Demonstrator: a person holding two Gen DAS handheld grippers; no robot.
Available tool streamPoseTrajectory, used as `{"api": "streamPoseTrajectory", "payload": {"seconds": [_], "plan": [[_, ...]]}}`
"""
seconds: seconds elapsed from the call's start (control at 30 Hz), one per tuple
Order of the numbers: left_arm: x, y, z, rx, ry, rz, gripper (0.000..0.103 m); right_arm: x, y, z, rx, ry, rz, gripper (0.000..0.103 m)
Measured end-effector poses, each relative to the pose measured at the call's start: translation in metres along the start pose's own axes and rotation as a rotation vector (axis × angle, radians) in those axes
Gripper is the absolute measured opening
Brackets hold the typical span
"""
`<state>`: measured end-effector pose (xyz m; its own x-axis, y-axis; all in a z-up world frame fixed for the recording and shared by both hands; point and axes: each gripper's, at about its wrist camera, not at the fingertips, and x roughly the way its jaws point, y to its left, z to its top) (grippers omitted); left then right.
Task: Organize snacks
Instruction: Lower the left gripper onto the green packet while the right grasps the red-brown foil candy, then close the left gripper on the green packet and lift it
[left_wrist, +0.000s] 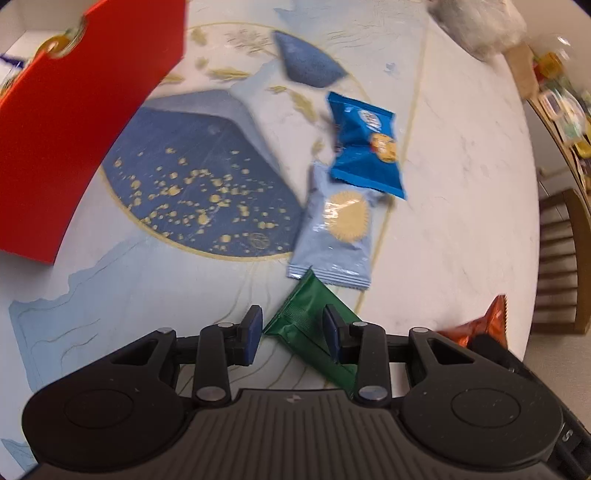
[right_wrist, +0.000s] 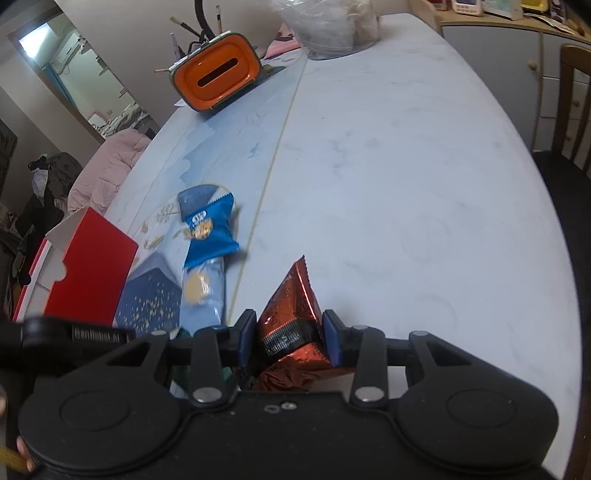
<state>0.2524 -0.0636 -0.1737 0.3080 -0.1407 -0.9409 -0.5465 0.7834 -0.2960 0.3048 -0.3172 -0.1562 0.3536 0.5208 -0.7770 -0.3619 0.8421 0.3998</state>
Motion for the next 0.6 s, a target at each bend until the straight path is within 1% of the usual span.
{"api": "streamPoseTrajectory", "payload": {"seconds": [0.07, 0.13, 0.17, 0.2, 0.27, 0.3, 0.37, 0.43, 0.53, 0.6], "plan": [[-0.002, -0.009, 0.000, 0.068, 0.006, -0.001, 0.038, -0.008, -0.005, -0.007, 0.019, 0.001, 0.008, 0.037], [-0.006, -0.020, 0.000, 0.184, -0.006, -0.004, 0.044, -0.014, -0.011, -0.014, 0.038, -0.001, 0.013, 0.037], [-0.007, -0.024, -0.001, 0.243, -0.009, 0.000, 0.052, -0.017, -0.013, -0.016, 0.045, -0.003, 0.016, 0.037], [-0.008, -0.026, 0.000, 0.288, -0.009, -0.002, 0.057, -0.019, -0.015, -0.019, 0.053, -0.005, 0.020, 0.037], [-0.011, -0.030, 0.000, 0.375, -0.009, -0.027, 0.060, -0.024, -0.020, -0.024, 0.067, -0.011, 0.027, 0.037], [-0.011, -0.035, -0.001, 0.436, -0.004, -0.036, 0.066, -0.026, -0.021, -0.026, 0.070, -0.013, 0.030, 0.037], [-0.007, -0.046, -0.006, 0.546, 0.016, -0.043, 0.075, -0.030, -0.024, -0.031, 0.073, -0.019, 0.031, 0.037], [-0.001, -0.053, -0.013, 0.616, 0.025, -0.034, 0.075, -0.033, -0.027, -0.036, 0.084, -0.023, 0.036, 0.037], [0.012, -0.061, -0.021, 0.645, 0.049, -0.015, 0.075, -0.035, -0.032, -0.042, 0.100, -0.026, 0.036, 0.037], [0.018, -0.067, -0.028, 0.669, 0.046, 0.013, 0.075, -0.036, -0.035, -0.045, 0.110, -0.027, 0.035, 0.037]]}}
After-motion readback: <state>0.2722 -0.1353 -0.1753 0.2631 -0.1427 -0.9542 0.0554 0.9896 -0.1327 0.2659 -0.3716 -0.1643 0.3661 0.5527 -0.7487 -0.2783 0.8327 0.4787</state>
